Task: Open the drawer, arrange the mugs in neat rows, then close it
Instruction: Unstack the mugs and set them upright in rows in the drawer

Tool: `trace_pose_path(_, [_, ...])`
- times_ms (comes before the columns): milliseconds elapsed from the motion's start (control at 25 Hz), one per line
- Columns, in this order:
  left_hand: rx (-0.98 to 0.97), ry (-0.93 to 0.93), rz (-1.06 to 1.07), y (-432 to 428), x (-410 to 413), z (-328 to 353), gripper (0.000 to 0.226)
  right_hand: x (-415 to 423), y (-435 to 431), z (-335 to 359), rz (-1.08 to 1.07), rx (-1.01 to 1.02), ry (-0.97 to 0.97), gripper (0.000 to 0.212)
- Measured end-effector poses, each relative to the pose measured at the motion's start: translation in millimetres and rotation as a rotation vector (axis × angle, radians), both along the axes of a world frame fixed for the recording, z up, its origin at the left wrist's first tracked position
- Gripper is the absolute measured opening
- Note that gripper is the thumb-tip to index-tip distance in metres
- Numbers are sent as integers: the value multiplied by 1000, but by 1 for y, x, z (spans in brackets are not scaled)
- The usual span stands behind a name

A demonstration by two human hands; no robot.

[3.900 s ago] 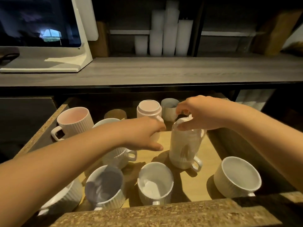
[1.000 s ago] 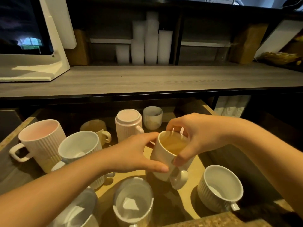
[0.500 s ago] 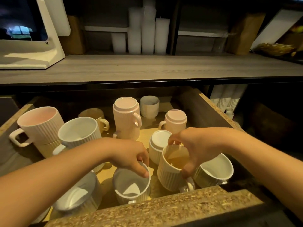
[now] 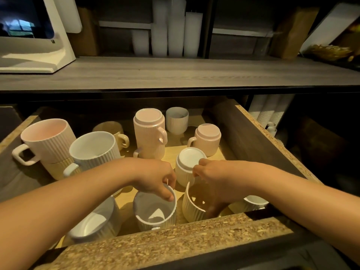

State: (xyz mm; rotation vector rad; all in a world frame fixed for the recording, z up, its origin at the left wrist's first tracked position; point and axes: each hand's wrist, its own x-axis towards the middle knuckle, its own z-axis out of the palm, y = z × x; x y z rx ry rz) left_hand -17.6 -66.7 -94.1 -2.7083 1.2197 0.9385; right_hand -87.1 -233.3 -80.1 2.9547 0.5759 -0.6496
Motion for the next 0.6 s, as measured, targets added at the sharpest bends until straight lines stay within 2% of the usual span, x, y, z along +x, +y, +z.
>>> trace_pose_path(440, [41,15,-11,2,-3,12,46,5,8,1,-3,-45,42,81])
trace_pose_path(600, [-17,-27,19,12,-3,23,43,7,13,3,14,-108,73,75])
